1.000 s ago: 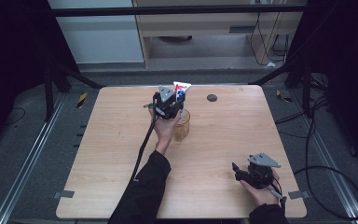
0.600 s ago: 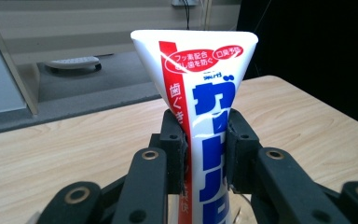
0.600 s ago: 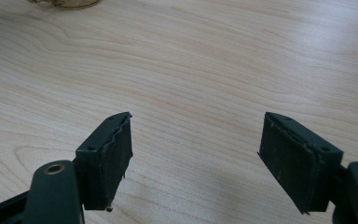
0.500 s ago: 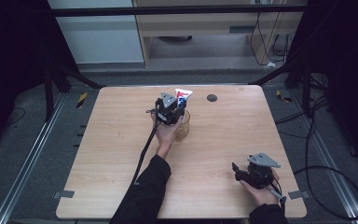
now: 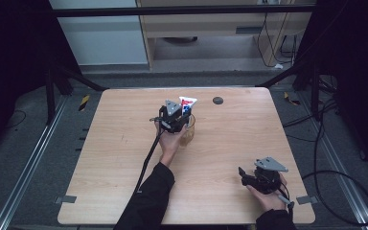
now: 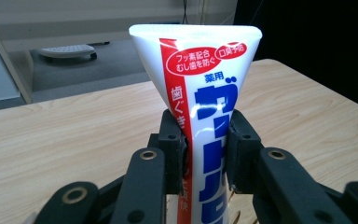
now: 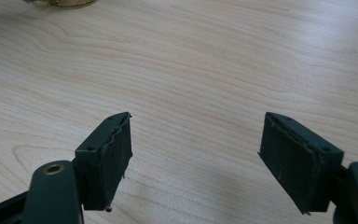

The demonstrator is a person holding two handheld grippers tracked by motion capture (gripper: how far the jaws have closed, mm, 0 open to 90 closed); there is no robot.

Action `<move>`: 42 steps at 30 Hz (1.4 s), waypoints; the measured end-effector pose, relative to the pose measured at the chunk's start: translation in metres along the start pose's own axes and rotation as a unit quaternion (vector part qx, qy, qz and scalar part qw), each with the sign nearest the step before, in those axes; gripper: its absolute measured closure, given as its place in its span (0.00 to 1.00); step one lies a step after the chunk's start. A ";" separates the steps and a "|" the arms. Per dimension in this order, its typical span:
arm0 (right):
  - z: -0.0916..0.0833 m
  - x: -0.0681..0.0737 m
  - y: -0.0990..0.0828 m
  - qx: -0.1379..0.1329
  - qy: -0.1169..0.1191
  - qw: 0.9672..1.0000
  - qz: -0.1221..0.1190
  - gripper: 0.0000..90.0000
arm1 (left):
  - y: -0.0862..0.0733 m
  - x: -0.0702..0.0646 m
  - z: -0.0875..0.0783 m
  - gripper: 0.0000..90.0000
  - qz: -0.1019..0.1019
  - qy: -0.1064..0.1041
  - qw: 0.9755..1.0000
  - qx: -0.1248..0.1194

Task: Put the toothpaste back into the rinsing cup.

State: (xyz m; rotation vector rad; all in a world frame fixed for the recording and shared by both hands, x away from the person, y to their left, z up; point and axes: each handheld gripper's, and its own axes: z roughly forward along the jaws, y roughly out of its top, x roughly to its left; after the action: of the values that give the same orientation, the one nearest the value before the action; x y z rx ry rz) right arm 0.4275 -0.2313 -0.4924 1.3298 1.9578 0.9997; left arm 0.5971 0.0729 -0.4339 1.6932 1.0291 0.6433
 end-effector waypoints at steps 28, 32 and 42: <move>0.000 0.000 0.000 -0.001 -0.007 1.000 0.000 0.26 | -0.006 0.006 -0.032 0.62 0.017 -0.020 0.999 0.021; 0.000 0.000 0.000 -0.001 -0.009 1.000 0.001 0.26 | -0.002 0.010 -0.050 0.54 0.028 -0.022 0.999 0.014; -0.002 -0.003 -0.001 -0.004 -0.014 1.000 0.006 0.24 | -0.009 0.025 -0.091 0.41 0.058 -0.034 0.997 0.046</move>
State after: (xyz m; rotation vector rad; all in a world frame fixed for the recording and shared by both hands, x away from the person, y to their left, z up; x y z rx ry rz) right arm 0.4259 -0.2348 -0.4922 1.3460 1.9257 0.9879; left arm 0.5336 0.1396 -0.4127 1.8533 0.9301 0.6170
